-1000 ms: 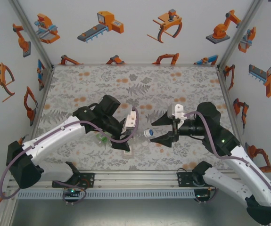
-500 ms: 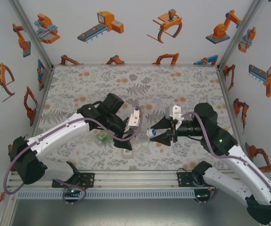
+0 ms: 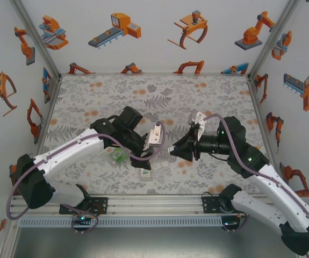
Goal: Screw on the bottle caps
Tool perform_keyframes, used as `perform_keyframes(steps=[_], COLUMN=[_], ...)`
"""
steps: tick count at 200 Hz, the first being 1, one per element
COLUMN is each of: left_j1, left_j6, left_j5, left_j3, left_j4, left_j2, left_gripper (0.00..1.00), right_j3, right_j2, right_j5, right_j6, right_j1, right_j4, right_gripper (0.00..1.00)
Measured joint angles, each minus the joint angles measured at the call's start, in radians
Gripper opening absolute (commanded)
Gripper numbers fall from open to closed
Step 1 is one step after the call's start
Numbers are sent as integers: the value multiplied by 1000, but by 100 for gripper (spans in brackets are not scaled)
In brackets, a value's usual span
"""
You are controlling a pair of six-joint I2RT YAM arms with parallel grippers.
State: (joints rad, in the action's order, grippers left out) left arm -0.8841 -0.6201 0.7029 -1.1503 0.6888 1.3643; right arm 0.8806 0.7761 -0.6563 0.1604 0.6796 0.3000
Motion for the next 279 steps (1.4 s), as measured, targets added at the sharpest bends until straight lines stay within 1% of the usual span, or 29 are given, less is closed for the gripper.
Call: perform_keyframes(steps=[25, 36, 55, 69, 80, 95, 103, 110, 114, 124, 135, 147, 151, 168, 201, 225, 243, 263, 279], left_j1=[-7, -13, -22, -32, -43, -54, -57, -59, -60, -60, -60, -60, -60, -55, -43, -43, -43, -43, -43], left_j6=[25, 37, 51, 52, 52, 51, 51, 50, 50, 47, 43, 36, 33, 25, 13, 4, -1, -4, -4], left_j5=[-113, -166, -255, -318, -358, -390, -398, -402, -404, -407, -407, -396, -389, -354, -280, -229, -195, -163, -142], left_j3=[25, 51, 101, 139, 162, 180, 184, 186, 187, 187, 187, 187, 187, 187, 186, 183, 183, 183, 183], left_j4=[-81, -134, -217, -271, -309, -359, -381, -398, -406, -419, -424, -423, -423, -415, -367, -320, -290, -273, -264], left_j2=[-15, -31, -53, -60, -60, -60, -60, -61, -61, -63, -65, -67, -67, -70, -85, -105, -126, -144, -148], left_gripper=[0, 0, 0, 0, 0, 0, 0, 0, 0, 0, 0, 0, 0, 0, 0, 0, 0, 0, 0], right_j3=[21, 26, 15, -2, -9, -11, -11, -11, -11, -11, -11, -11, -10, -3, 82, 114, 114, 98, 68], right_j2=[28, 43, 62, 73, 77, 70, 61, 54, 50, 44, 42, 39, 37, 25, 13, -14, -34, -55, -79], right_j5=[175, 252, 342, 394, 426, 473, 494, 507, 513, 521, 522, 523, 521, 514, 453, 348, 246, 129, 52], right_j6=[316, 497, 773, 926, 1003, 1078, 1101, 1112, 1114, 1114, 1101, 1069, 1045, 950, 651, 396, 200, 18, -90], right_j1=[0, 0, 0, 0, 0, 3, 5, 5, 5, 5, 5, 5, 5, 5, 5, 5, 5, 5, 5], right_j4=[46, 67, 89, 108, 125, 147, 153, 153, 153, 148, 132, 109, 101, 85, 81, 64, 60, 44, 26], right_gripper=[0, 0, 0, 0, 0, 11, 19, 29, 31, 41, 53, 63, 65, 65, 65, 64, 64, 63, 63])
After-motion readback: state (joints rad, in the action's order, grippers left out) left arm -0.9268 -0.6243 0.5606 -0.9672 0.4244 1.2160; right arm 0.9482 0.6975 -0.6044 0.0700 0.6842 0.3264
